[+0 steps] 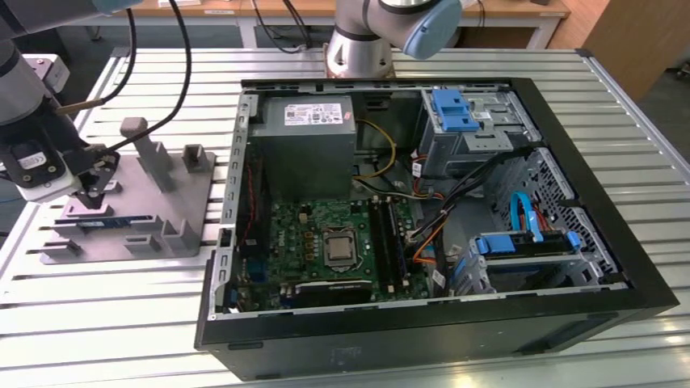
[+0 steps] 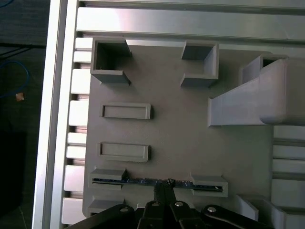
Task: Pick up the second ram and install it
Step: 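Pick up the second ram and move it above second insertion slot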
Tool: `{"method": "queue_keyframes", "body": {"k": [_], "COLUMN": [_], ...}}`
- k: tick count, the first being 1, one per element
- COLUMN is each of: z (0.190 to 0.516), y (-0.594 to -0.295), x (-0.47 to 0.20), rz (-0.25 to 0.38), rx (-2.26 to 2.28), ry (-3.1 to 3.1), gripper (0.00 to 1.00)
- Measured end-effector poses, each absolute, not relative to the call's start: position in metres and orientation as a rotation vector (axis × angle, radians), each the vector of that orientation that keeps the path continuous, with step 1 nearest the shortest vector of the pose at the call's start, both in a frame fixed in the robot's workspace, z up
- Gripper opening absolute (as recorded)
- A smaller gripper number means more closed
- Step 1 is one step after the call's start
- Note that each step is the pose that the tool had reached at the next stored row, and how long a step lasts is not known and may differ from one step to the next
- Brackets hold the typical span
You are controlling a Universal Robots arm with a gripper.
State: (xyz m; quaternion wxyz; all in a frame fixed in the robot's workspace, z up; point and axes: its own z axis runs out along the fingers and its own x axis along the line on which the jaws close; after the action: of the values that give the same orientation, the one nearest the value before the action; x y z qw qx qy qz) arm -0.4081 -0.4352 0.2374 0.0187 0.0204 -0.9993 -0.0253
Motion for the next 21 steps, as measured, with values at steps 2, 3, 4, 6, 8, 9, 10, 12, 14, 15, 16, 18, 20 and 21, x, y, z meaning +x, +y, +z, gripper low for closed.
{"method": "queue_keyframes", "body": {"k": [2, 3, 4, 6, 8, 9, 10, 12, 14, 15, 16, 18, 20, 21], "z": [0.2374, 0.2374, 0.2374, 0.2374, 0.2374, 0.2374, 0.2374, 0.2373, 0.2373, 0.2373, 0.2373, 0.2373, 0.2373, 0.2373], "y": [-0.4352, -0.4352, -0.4352, -0.4352, -0.4352, -0.4352, -0.4352, -0.4352, -0.4352, -0.4352, -0.4352, -0.4352, -0.4352, -0.4352], "x": [-0.4081, -0.4081, -0.4081, -0.4081, -0.4081, -0.4081, -0.4081, -0.4081, -0.4081, -0.4081, -0.4081, -0.4081, -0.4081, -0.4081], "rz": [-0.078, -0.079, -0.079, -0.079, -0.079, -0.078, -0.078, -0.078, -0.078, -0.078, -0.077, -0.077, -0.076, -0.076], "rx": [0.063, 0.063, 0.063, 0.063, 0.065, 0.066, 0.07, 0.085, 0.107, 0.12, 0.133, 0.159, 0.188, 0.202], "ry": [-3.102, -3.103, -3.103, -3.103, -3.103, -3.102, -3.102, -3.102, -3.101, -3.1, -3.099, -3.098, -3.096, -3.095], "gripper": [0.1, 0.1, 0.1, 0.1, 0.1, 0.1, 0.1, 0.1, 0.1, 0.1, 0.1, 0.1, 0.1, 0.1]}}
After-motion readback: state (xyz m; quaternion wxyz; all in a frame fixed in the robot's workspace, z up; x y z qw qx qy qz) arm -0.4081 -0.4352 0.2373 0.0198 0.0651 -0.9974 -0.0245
